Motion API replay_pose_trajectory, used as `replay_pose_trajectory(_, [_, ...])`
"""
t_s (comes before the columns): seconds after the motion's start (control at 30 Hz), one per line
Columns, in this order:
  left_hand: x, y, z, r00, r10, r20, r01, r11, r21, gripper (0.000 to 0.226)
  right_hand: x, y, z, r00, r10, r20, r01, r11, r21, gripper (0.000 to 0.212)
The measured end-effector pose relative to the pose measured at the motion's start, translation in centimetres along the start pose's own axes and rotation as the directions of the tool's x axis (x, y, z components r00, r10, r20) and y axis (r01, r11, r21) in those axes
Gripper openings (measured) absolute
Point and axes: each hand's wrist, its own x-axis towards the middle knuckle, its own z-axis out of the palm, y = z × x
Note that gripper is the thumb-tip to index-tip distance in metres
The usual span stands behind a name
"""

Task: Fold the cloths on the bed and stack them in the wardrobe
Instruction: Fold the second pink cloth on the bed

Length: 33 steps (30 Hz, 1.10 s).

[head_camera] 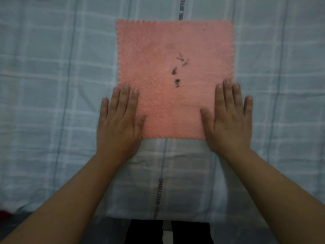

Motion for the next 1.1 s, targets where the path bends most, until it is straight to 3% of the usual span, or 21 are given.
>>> replay_pose_trajectory(0.27, [-0.3,-0.6,-0.3,1.000,0.008,-0.009,-0.008,0.999,-0.043,0.064,0.2,-0.6,-0.8,0.998,0.036,0.059,-0.036,0.999,-0.002,0.074])
replay_pose_trajectory(0.37, [-0.3,-0.7,-1.0,1.000,0.004,-0.030,-0.009,0.980,-0.197,0.067,0.4,-1.3,-1.6,0.998,0.049,0.027,-0.050,0.997,0.064,0.072])
replay_pose_trajectory(0.5, [-0.4,-0.8,-2.4,0.969,0.221,-0.111,-0.243,0.937,-0.250,0.045,-1.2,-0.8,-2.0,0.996,-0.087,-0.017,0.088,0.976,0.197,0.069])
replay_pose_trajectory(0.6, [-0.8,-1.5,-2.9,0.926,0.373,-0.061,-0.377,0.900,-0.218,0.039,-3.0,1.0,-1.6,0.983,-0.182,0.019,0.173,0.960,0.218,0.072])
replay_pose_trajectory(0.87, [-0.6,-3.2,-3.2,0.894,0.439,0.087,-0.399,0.870,-0.289,0.052,-4.5,3.7,-1.4,0.946,-0.324,-0.024,0.316,0.901,0.296,0.073])
replay_pose_trajectory(1.1, [-0.3,-3.1,-3.4,0.864,0.503,0.032,-0.479,0.838,-0.260,0.036,-3.7,4.0,-1.2,0.931,-0.331,-0.153,0.363,0.872,0.327,0.052])
